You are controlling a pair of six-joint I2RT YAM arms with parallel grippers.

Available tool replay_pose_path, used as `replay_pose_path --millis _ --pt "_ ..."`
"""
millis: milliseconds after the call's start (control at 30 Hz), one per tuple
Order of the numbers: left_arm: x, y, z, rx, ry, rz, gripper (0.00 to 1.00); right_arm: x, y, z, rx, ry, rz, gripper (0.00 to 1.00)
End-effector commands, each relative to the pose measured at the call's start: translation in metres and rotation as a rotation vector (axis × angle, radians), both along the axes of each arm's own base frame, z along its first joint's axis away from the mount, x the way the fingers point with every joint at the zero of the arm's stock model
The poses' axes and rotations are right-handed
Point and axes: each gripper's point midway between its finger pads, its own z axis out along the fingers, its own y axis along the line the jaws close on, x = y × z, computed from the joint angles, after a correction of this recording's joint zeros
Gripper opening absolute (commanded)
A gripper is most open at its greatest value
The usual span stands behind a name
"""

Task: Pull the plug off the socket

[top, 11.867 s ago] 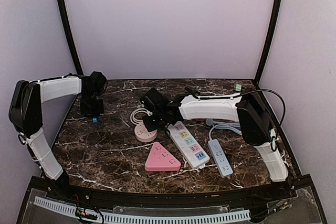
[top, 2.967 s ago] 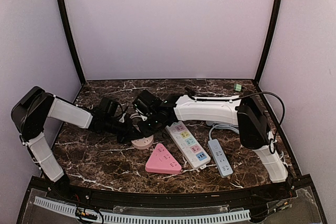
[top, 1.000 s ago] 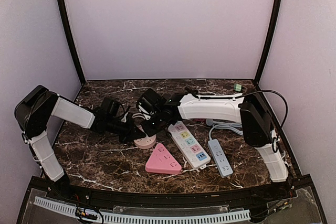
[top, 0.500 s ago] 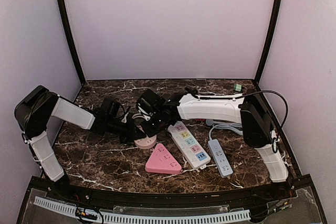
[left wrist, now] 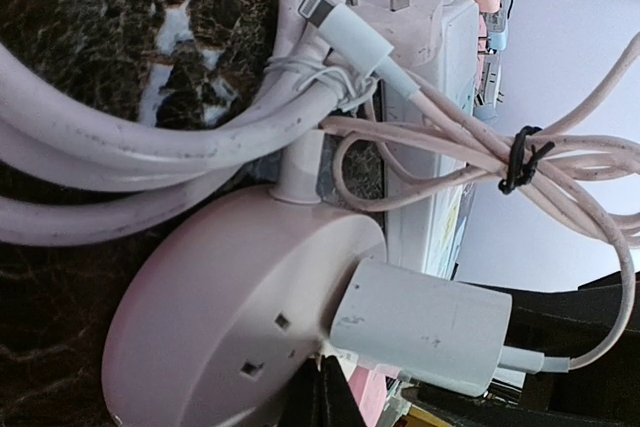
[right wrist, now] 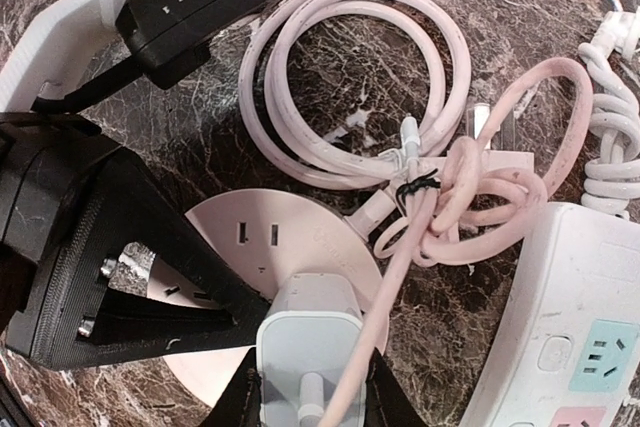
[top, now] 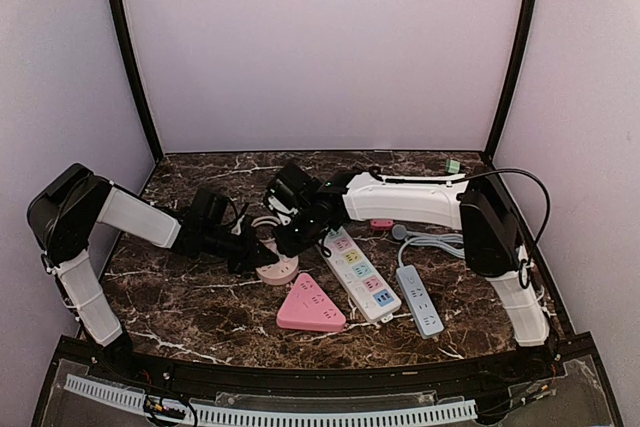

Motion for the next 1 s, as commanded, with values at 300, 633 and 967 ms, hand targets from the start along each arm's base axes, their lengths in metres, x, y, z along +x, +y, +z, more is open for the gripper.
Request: replay_pose_path --millis 300,633,967 --pt "-0.084 0.091 -0.108 0.469 0.383 0.115 0.0 -0.013 0.033 0.151 0.23 -0.27 0.049 0.0" --pt "-0.076 0.084 -0.1 0.448 0.357 0.103 0.0 0.012 0.022 0.151 0.281 -0.207 0.022 0.0" --pt "-0.014 0.026 -0.012 0.243 0.097 -0.015 0.0 0.102 -0.011 0.144 0.451 -0.116 -0.015 0.0"
